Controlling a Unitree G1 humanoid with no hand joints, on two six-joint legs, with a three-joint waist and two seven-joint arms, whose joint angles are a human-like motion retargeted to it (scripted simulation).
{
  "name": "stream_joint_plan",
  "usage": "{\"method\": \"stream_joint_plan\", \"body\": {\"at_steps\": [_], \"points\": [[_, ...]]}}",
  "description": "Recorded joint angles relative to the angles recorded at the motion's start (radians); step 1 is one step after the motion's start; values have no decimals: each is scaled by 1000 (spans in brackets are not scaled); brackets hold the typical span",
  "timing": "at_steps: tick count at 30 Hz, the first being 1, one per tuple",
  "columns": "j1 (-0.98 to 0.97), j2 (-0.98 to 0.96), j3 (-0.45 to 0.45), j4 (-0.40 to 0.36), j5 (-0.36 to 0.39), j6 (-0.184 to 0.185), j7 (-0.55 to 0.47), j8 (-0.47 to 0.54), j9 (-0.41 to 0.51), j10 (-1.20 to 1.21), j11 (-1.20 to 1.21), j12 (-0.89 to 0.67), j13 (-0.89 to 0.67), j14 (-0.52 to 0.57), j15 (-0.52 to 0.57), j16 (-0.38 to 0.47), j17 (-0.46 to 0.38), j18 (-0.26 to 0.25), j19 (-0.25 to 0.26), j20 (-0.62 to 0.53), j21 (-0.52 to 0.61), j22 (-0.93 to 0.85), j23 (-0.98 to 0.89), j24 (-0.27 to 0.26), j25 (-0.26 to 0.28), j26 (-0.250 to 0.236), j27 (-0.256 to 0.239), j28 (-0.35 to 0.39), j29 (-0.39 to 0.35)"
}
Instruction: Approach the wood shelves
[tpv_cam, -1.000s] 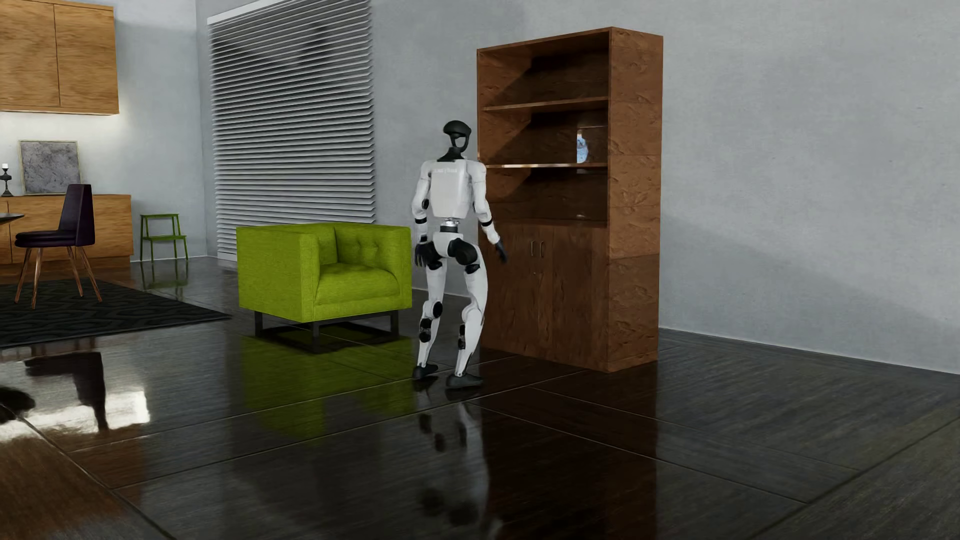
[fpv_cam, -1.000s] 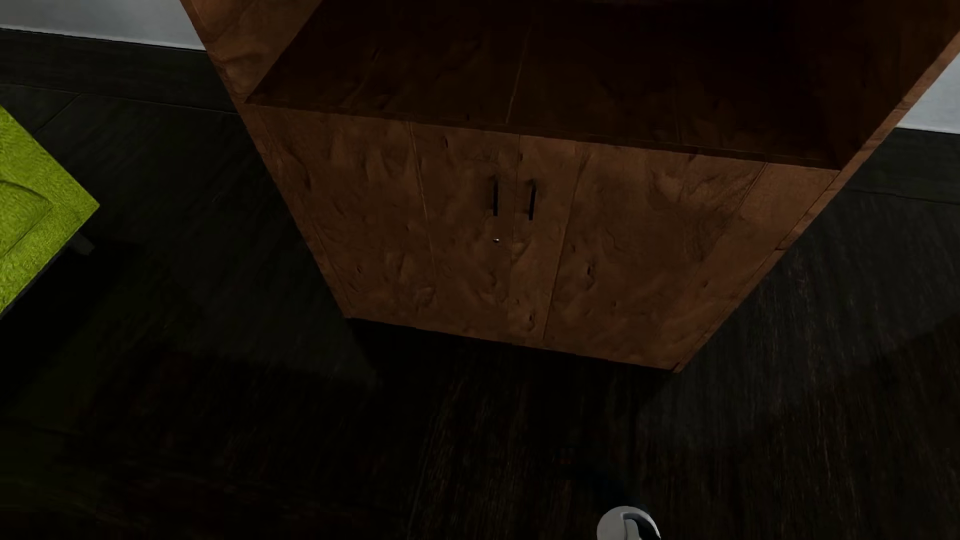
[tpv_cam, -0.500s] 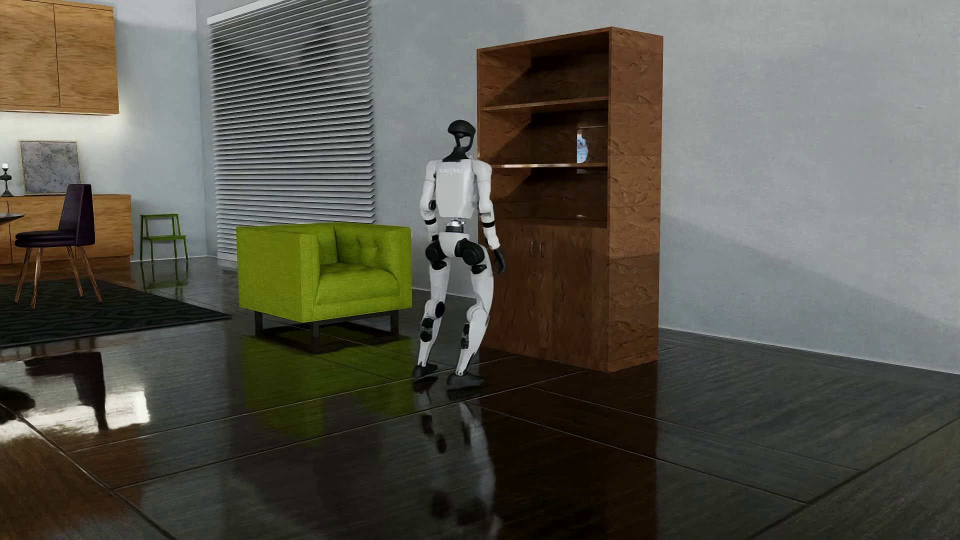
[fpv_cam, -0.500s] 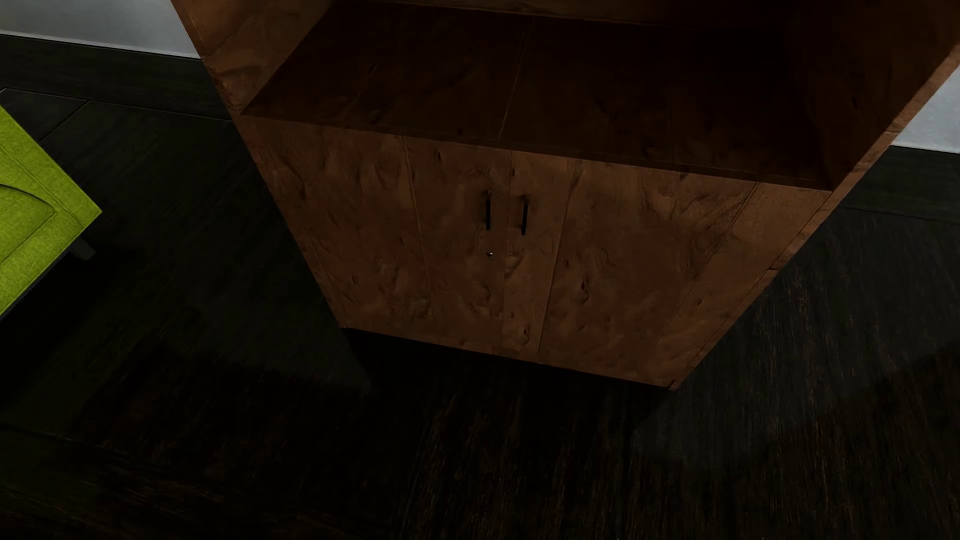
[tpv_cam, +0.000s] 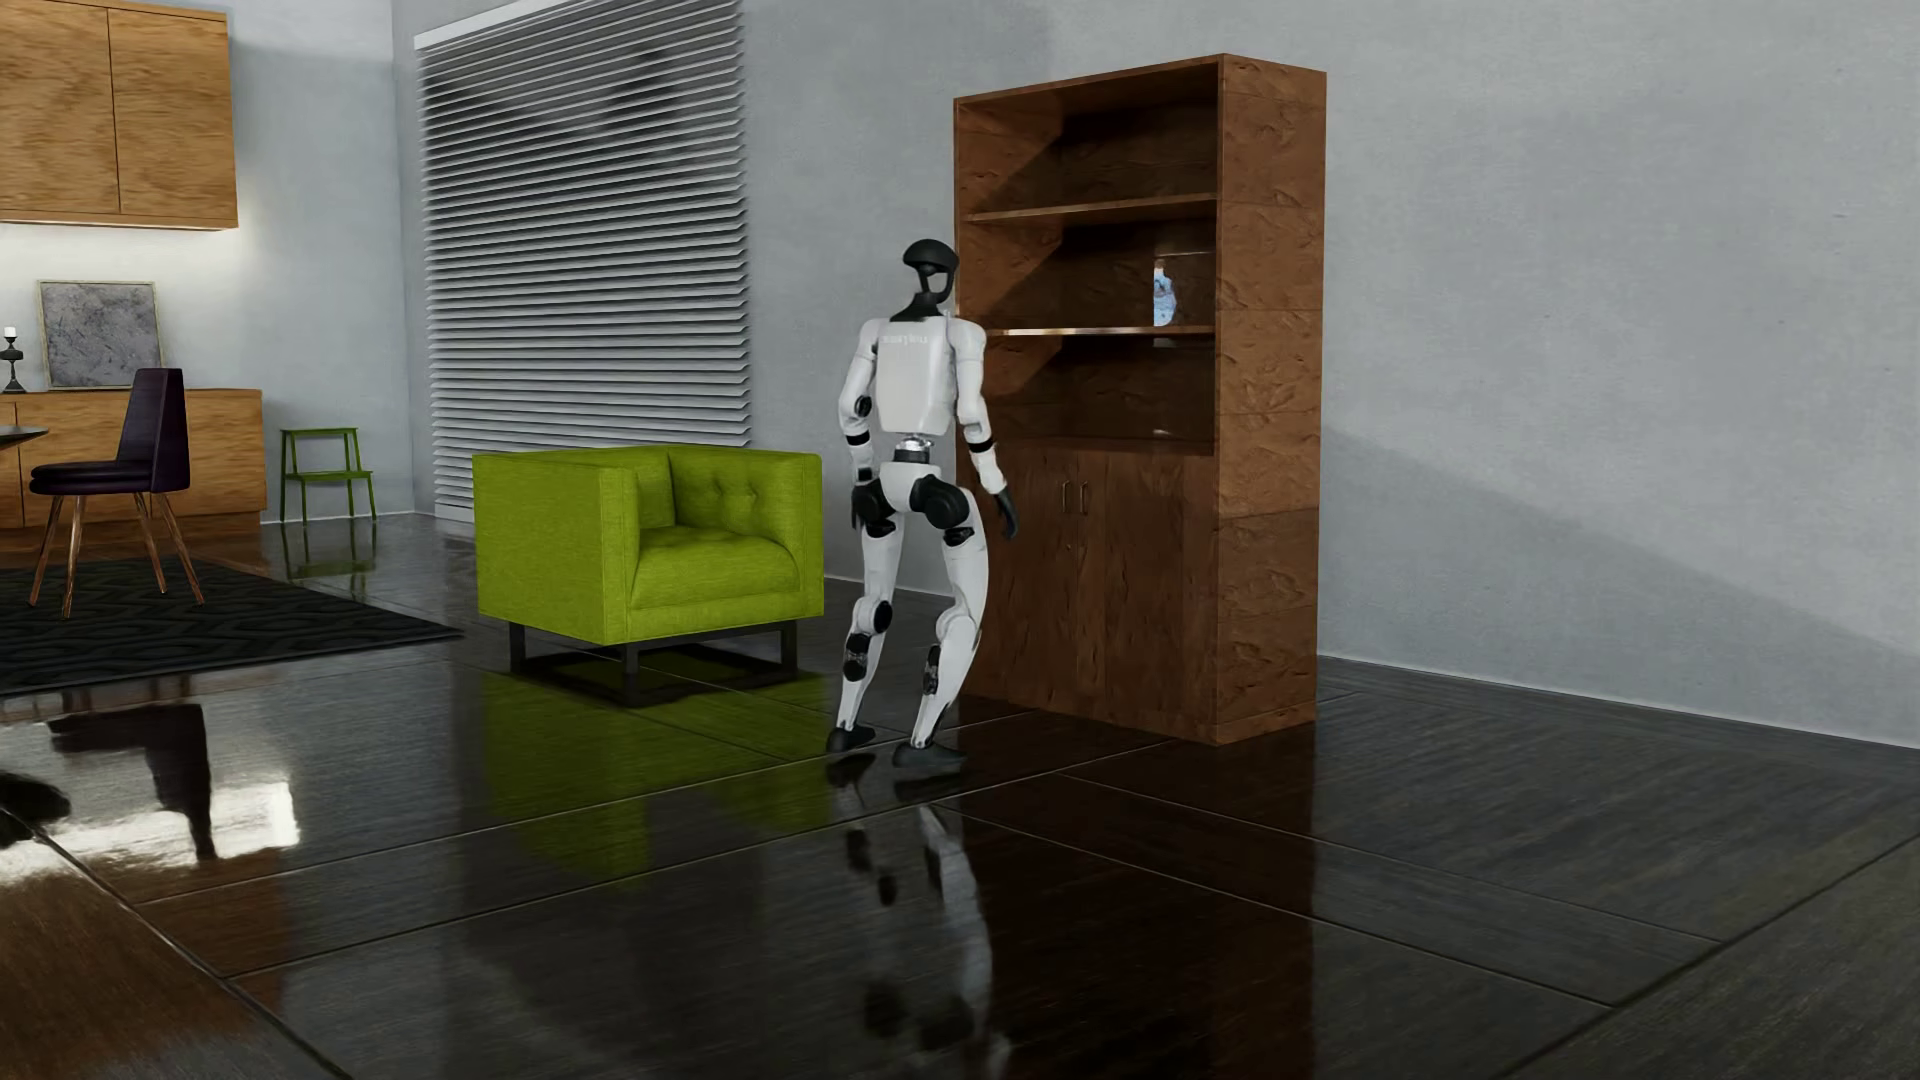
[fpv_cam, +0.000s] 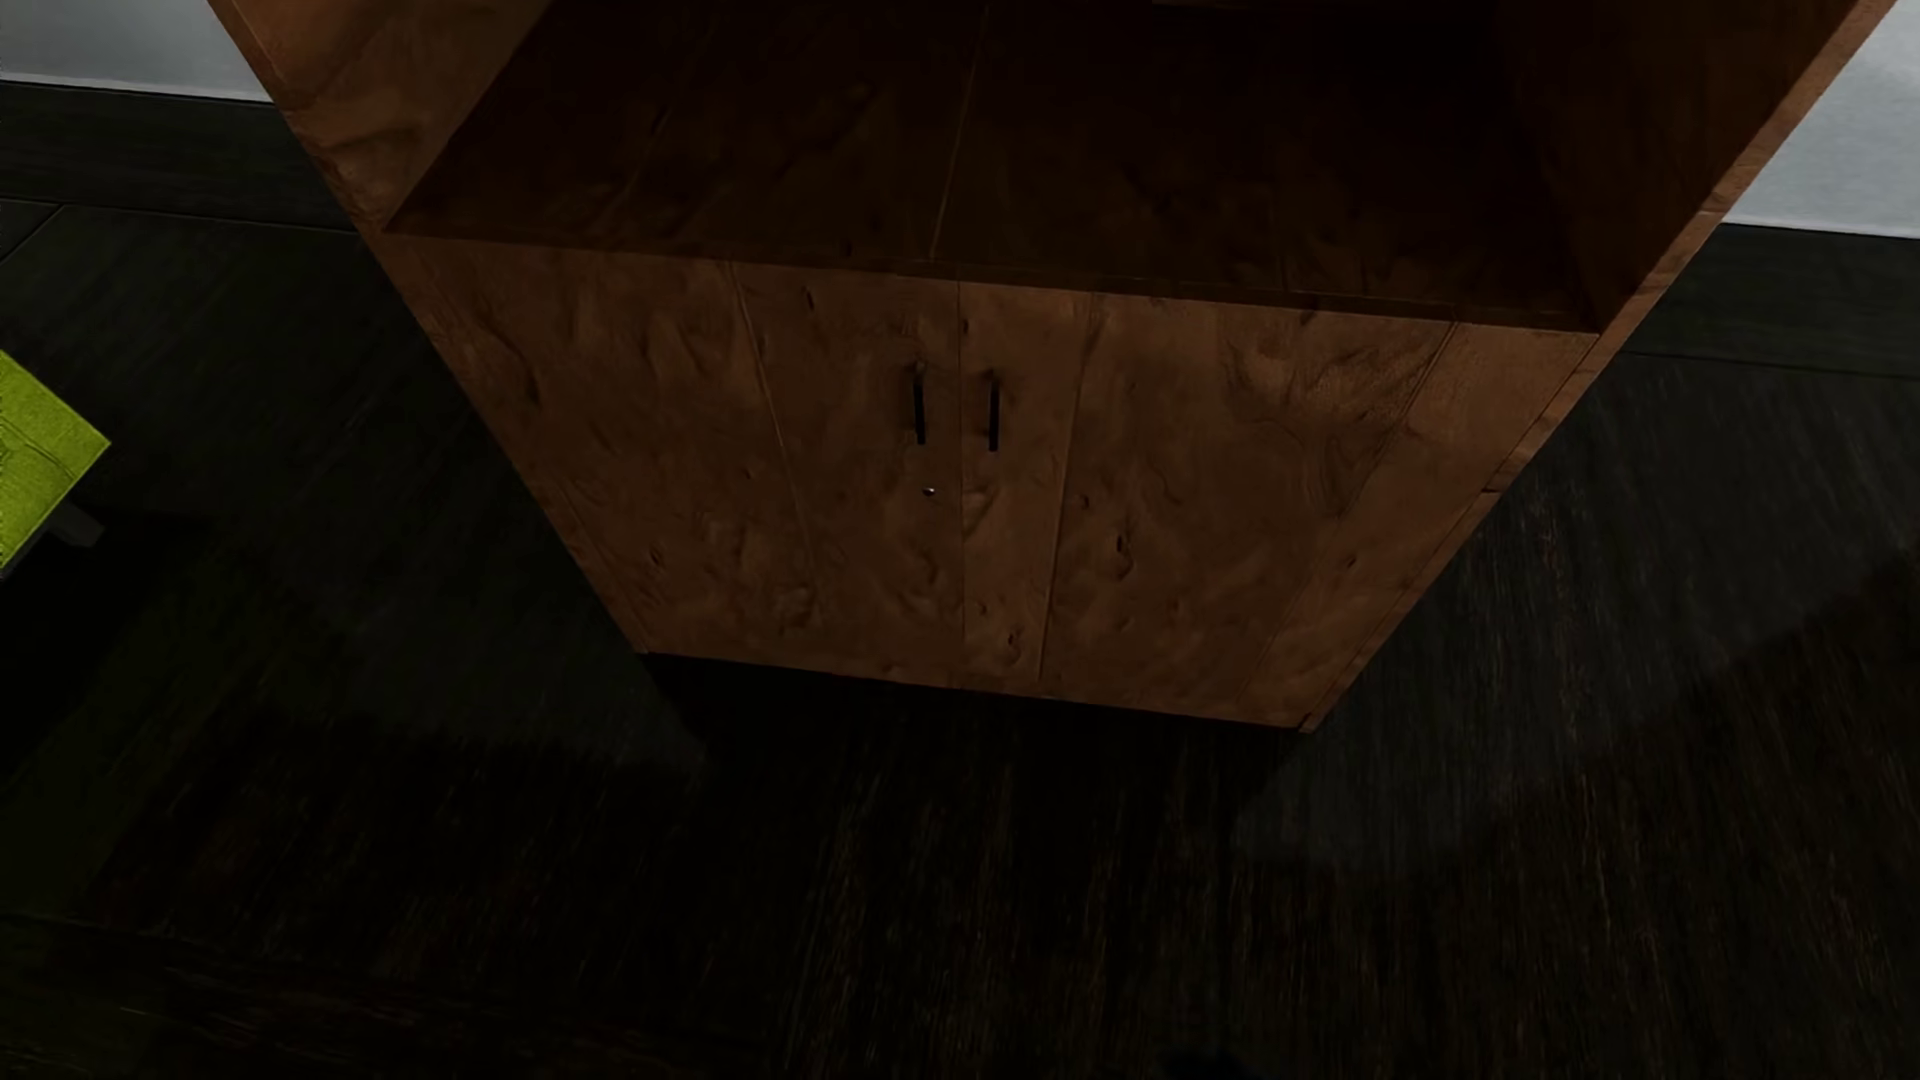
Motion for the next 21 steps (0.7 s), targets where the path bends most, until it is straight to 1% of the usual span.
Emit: {"method": "stream_joint_plan", "body": {"at_steps": [3, 4, 6, 8, 10, 12, 14, 15, 16, 18, 20, 21], "points": [[-3, -2, -1, -6, -5, 0, -4, -5, 3, -3, -1, -5, 34, -1, 1, -8, -7, 0, 3, -7, 24, -1, 82, -8, 12, 5, 40, 18, 49], [-3, -1, -1, -8, -7, 0, -5, -6, 3, -5, -3, -1, 37, 0, 2, 2, -10, 1, 5, -12, 41, -7, 110, -7, 12, -2, 49, 13, 71], [-3, -1, 0, -11, -9, 0, -6, -8, 4, -10, -7, -1, 46, -1, 4, 13, -15, 2, 7, -33, 62, -12, 145, -5, 19, -9, 56, 3, 98], [-2, -3, -1, -13, -12, 0, -3, -6, 5, -13, -5, -4, 45, 0, 5, 17, -18, 4, 9, -50, 75, -11, 157, -7, 24, -9, 56, -1, 97], [2, -1, 0, -16, -15, -1, -2, -5, 4, -13, -4, -22, 27, 5, 11, 14, -21, 6, 12, -60, 100, 1, 153, -11, 19, -1, 51, -3, 107], [10, 7, 2, -19, -18, 0, 3, -4, 1, -14, -7, -74, -2, 9, 15, -3, -22, 12, 15, -68, 118, 39, 127, -12, 10, 24, 44, -8, 103], [16, 17, 5, -20, -19, 0, 4, -4, -1, -8, -10, -134, -46, 0, 10, -24, -3, 15, 15, -60, 119, 90, 121, -12, 13, 63, 54, -2, 72], [19, 21, 6, -20, -19, 1, 4, -4, 0, -4, -11, -157, -75, -1, 11, -34, 12, 17, 16, -61, 124, 106, 126, -5, 12, 73, 63, -2, 72], [21, 24, 7, -21, -19, 1, 6, -2, 0, -2, -11, -175, -104, 2, 15, -42, 24, 18, 16, -69, 129, 108, 125, 4, 11, 69, 65, -5, 79], [24, 25, 9, -21, -21, 1, 13, 1, -1, -2, -12, -191, -145, 7, 20, -52, 39, 24, 18, -92, 125, 77, 84, 10, 9, 28, 49, -4, 76], [30, 29, 13, -21, -19, 2, 17, 3, -1, -6, -17, -181, -156, 3, 20, -53, 47, 26, 18, -102, 112, 13, 13, -4, 4, -21, 11, -1, 43], [34, 32, 15, -20, -17, 3, 21, 4, -2, -9, -21, -173, -155, 1, 19, -57, 47, 28, 18, -99, 108, -17, -20, -16, 0, -35, -7, 5, 27]]}}
